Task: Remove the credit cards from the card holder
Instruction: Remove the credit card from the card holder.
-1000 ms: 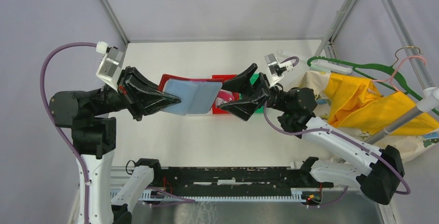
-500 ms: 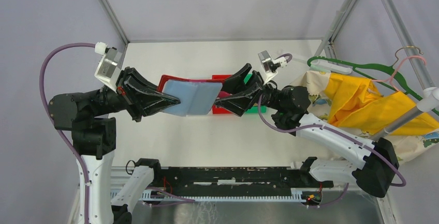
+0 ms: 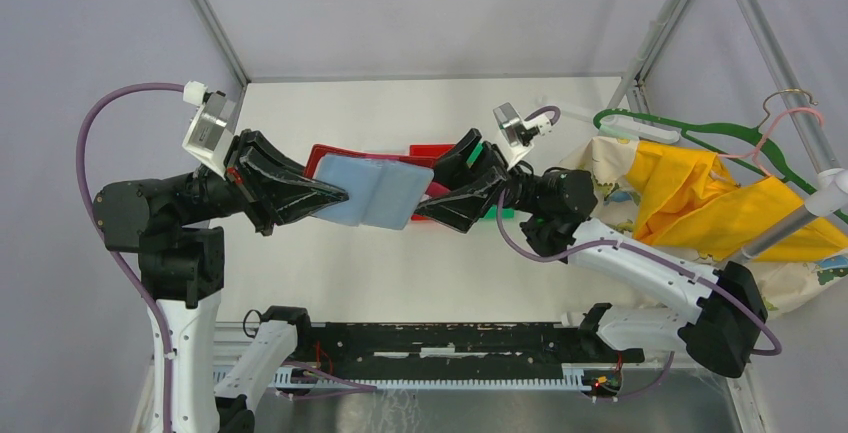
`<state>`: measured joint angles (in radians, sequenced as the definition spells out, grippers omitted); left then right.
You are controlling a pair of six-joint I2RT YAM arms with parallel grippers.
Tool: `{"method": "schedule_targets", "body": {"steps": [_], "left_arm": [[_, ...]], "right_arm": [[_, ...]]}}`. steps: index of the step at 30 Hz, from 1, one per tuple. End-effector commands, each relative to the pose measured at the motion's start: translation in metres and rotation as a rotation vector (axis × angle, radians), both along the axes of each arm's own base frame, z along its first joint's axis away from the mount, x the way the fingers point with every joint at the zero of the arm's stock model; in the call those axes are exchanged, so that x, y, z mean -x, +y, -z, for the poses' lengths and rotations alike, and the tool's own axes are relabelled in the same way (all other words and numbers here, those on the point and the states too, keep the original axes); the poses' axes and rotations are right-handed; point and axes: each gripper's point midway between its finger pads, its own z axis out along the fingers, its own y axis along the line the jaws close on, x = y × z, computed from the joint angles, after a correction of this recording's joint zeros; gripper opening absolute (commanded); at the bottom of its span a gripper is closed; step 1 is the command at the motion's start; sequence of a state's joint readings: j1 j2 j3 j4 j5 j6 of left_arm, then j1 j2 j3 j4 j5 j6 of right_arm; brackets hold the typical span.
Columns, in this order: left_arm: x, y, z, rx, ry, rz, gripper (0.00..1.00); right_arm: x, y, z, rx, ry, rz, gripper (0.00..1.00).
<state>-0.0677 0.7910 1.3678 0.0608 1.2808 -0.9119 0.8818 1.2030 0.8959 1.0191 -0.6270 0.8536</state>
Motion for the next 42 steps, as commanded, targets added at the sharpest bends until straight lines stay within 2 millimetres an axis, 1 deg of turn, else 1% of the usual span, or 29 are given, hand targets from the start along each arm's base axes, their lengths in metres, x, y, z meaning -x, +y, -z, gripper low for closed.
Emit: {"method": "schedule_targets", "body": {"steps": [1,5,10,11,15,21,23,29,31,32,37,39,41,42], "left_arm": [[0.004,0.0,-0.012,0.024,-0.024,-0.01,0.02],[0.004,0.0,-0.012,0.025,-0.02,-0.011,0.02],[0.006,0.0,-0.013,0.027,-0.024,-0.01,0.02],[0.006,0.001,-0.013,0.027,-0.024,-0.011,0.02],[0.006,0.001,-0.013,0.028,-0.022,-0.01,0.02],[0.006,0.001,-0.015,0.031,-0.025,-0.012,0.02],[0.007,0.001,-0.015,0.031,-0.026,-0.012,0.02],[0.007,0.001,-0.014,0.03,-0.025,-0.011,0.02],[0.006,0.001,-0.014,0.03,-0.024,-0.012,0.02],[0.007,0.001,-0.014,0.03,-0.024,-0.011,0.02],[0.006,0.001,-0.013,0.03,-0.022,-0.013,0.02],[0.007,0.001,-0.013,0.03,-0.023,-0.012,0.02],[0.007,0.001,-0.014,0.031,-0.024,-0.012,0.02],[0.007,0.001,-0.014,0.031,-0.024,-0.012,0.02]], "right_arm": [[0.029,-0.018,-0.022,-0.072,-0.11,-0.065,0.64],[0.038,-0.025,-0.024,-0.098,-0.137,-0.086,0.56],[0.047,-0.03,-0.028,-0.106,-0.18,-0.116,0.52],[0.046,-0.03,-0.029,-0.109,-0.174,-0.111,0.51],[0.042,-0.028,-0.033,-0.118,-0.147,-0.102,0.4],[0.038,-0.021,-0.041,-0.125,-0.12,-0.125,0.27],[0.036,-0.019,-0.042,-0.123,-0.11,-0.123,0.26],[0.031,-0.014,-0.04,-0.109,-0.09,-0.103,0.26],[0.028,-0.012,-0.038,-0.097,-0.084,-0.09,0.4],[0.027,-0.011,-0.038,-0.094,-0.082,-0.085,0.42],[0.016,-0.006,-0.036,-0.068,-0.063,-0.012,0.48],[0.011,-0.002,-0.035,-0.053,-0.045,0.019,0.5],[0.006,-0.001,-0.034,-0.052,-0.02,0.046,0.55],[0.002,-0.001,-0.033,-0.046,-0.004,0.063,0.55]]}}
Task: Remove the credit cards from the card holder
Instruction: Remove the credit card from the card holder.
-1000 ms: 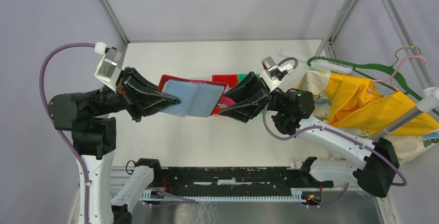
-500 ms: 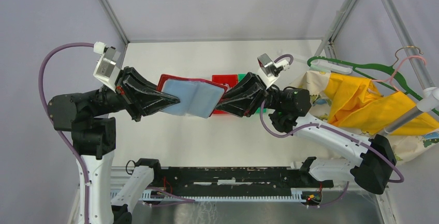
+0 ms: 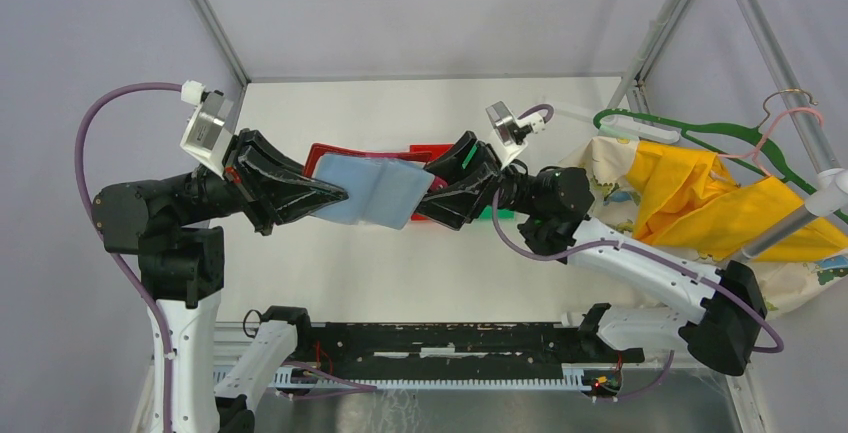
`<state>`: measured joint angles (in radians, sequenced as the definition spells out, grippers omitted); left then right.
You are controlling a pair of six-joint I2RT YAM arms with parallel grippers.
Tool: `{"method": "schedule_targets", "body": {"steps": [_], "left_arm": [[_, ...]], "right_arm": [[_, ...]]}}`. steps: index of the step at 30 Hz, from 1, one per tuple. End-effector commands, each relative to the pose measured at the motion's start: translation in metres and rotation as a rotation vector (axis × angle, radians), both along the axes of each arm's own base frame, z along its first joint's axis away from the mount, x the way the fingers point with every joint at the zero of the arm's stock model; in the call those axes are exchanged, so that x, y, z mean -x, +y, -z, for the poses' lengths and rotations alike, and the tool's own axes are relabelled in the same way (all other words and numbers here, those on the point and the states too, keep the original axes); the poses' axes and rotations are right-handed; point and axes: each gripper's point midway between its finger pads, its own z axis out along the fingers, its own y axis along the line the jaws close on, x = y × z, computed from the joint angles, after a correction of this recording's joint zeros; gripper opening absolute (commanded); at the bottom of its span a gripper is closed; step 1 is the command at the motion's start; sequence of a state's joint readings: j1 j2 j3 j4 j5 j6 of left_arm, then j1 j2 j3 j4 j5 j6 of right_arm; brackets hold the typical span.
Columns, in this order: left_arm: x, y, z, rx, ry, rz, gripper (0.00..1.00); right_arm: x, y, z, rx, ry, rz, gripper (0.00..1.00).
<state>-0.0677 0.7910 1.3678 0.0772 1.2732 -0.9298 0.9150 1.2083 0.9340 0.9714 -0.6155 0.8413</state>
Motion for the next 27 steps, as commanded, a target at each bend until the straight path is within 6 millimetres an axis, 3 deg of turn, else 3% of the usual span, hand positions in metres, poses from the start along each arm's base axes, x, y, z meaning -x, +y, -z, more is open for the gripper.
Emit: {"method": "schedule_targets", "body": {"steps": [1,6,10,15,20,21,27], "left_arm": [[0.006,0.001,-0.011,0.022,-0.024,-0.008,0.02],[0.007,0.001,-0.011,0.021,-0.027,-0.009,0.02],[0.007,0.001,-0.011,0.02,-0.03,-0.009,0.02],[0.004,0.001,-0.009,0.022,-0.029,-0.014,0.02],[0.008,0.001,-0.01,0.017,-0.04,-0.008,0.02],[0.008,0.001,-0.01,0.016,-0.041,-0.01,0.02],[0.003,0.001,-0.002,-0.005,-0.066,-0.029,0.03]], "right_arm": [[-0.007,-0.007,-0.025,-0.048,-0.005,0.095,0.55],[-0.001,-0.015,-0.027,-0.08,-0.017,0.122,0.57],[0.021,-0.026,-0.042,-0.158,-0.076,0.057,0.62],[0.026,-0.008,-0.052,-0.14,-0.068,0.044,0.63],[0.034,0.012,-0.045,-0.083,-0.073,0.064,0.63],[0.035,0.014,-0.044,-0.077,-0.073,0.079,0.61],[0.022,0.036,-0.044,0.081,-0.087,0.305,0.19]]}}
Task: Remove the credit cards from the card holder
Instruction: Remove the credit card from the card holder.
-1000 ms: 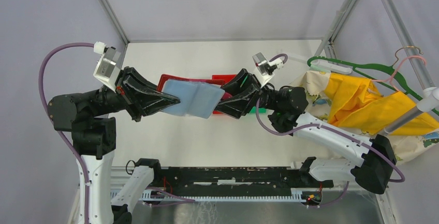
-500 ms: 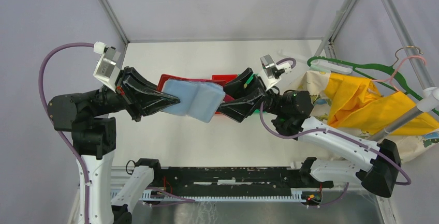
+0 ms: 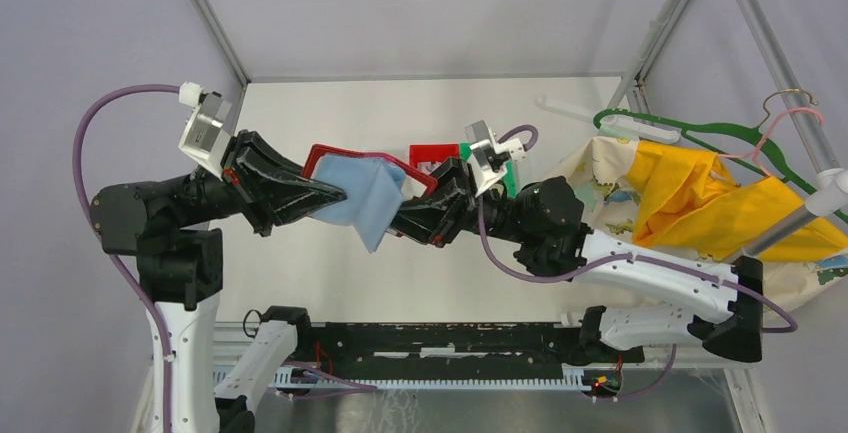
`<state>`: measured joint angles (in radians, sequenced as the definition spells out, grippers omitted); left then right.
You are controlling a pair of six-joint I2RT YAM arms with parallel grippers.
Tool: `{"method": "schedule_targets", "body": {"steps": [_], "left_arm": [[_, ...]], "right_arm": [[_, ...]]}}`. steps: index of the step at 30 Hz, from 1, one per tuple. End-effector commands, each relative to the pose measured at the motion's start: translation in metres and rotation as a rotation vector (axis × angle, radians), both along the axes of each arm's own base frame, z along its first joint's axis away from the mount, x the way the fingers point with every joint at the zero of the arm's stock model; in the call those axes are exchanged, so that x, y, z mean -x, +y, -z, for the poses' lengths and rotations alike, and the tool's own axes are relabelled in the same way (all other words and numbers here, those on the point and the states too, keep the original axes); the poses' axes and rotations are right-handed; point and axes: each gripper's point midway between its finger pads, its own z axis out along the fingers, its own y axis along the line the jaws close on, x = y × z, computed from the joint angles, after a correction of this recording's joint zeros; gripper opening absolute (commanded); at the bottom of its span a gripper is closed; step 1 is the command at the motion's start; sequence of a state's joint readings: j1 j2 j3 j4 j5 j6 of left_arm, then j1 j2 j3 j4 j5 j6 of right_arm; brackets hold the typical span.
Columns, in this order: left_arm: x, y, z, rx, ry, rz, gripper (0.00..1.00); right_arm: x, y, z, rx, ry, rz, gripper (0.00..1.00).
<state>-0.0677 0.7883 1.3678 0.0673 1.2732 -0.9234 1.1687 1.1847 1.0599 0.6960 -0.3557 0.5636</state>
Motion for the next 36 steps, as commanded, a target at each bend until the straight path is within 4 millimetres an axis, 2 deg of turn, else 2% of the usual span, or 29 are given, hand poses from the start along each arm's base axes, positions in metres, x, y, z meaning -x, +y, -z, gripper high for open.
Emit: {"method": "schedule_targets", "body": {"steps": [1,5,8,10,13,15,18,24,28,36], "left_arm": [[0.002,0.002,-0.002,-0.008,-0.086,-0.04,0.04],[-0.007,0.004,0.018,-0.057,-0.135,-0.092,0.12],[-0.01,0.007,0.033,-0.111,-0.175,-0.124,0.29],[-0.01,0.007,0.039,-0.131,-0.178,-0.128,0.42],[-0.009,0.008,0.039,-0.139,-0.193,-0.138,0.61],[-0.009,0.008,0.039,-0.138,-0.197,-0.142,0.7],[-0.009,0.009,0.042,-0.139,-0.191,-0.147,0.79],[-0.009,0.01,0.05,-0.156,-0.198,-0.161,0.89],[0.003,0.009,0.048,-0.155,-0.21,-0.132,0.95],[0.007,0.01,0.049,-0.154,-0.225,-0.141,1.0]], "right_arm": [[-0.016,0.01,-0.017,0.096,-0.044,0.233,0.16],[-0.013,0.021,-0.021,0.146,-0.077,0.319,0.14],[-0.008,0.029,-0.017,0.178,-0.104,0.333,0.21],[-0.009,0.028,-0.015,0.189,-0.105,0.351,0.18],[-0.017,0.022,-0.017,0.211,-0.097,0.419,0.05],[-0.021,0.018,-0.019,0.228,-0.098,0.461,0.0],[-0.023,0.016,-0.02,0.254,-0.091,0.488,0.0],[-0.021,0.018,-0.023,0.265,-0.09,0.483,0.0],[-0.024,0.017,-0.024,0.275,-0.083,0.503,0.0],[-0.023,0.029,-0.023,0.298,-0.073,0.509,0.0]]}}
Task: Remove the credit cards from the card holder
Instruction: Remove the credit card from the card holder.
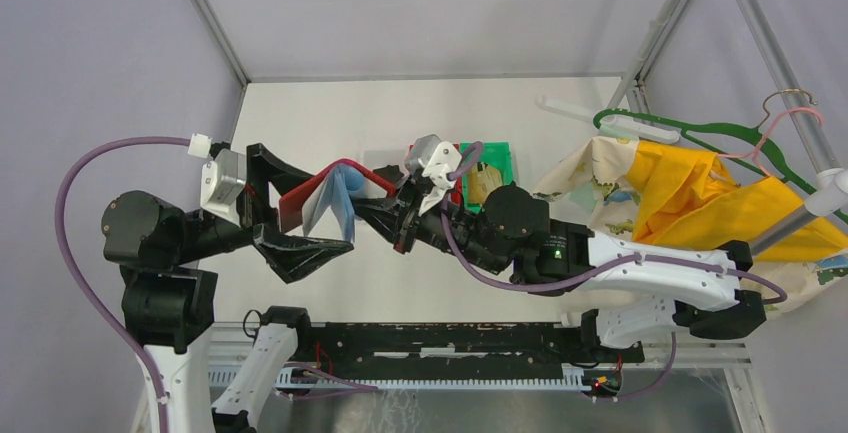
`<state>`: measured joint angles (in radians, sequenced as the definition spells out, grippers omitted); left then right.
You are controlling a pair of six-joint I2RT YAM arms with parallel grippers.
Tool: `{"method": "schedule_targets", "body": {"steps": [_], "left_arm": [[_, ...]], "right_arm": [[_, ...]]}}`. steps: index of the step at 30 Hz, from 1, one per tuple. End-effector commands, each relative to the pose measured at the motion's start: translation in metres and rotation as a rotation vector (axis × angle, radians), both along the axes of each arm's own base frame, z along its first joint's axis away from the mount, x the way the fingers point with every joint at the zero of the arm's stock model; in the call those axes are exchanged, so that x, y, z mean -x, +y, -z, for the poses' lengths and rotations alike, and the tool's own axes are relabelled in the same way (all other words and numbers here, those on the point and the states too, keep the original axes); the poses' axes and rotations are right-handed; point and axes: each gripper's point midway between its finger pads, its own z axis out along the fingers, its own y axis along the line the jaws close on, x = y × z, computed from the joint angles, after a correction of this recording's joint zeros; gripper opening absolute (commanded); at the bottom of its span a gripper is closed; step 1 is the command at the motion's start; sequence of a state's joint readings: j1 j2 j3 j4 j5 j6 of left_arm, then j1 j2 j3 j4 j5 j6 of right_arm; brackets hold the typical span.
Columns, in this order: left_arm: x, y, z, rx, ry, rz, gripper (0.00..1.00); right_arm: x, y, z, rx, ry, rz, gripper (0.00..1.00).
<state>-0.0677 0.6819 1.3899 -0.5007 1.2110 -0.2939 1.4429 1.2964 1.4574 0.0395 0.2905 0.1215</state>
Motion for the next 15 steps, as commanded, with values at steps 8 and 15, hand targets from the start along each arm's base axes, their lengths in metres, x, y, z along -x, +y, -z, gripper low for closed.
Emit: {"method": "schedule_targets", "body": {"steps": [8,15], "left_arm": [[-0.004,0.004,0.003,-0.024,-0.093,-0.056,0.98],[0.0,0.003,0.003,-0.036,-0.097,-0.031,0.91]], "right_arm": [[0.007,0.002,-0.035,-0.072,-0.011,0.007,0.0],[0.008,-0.011,-0.035,-0.101,-0.02,0.008,0.0]]}}
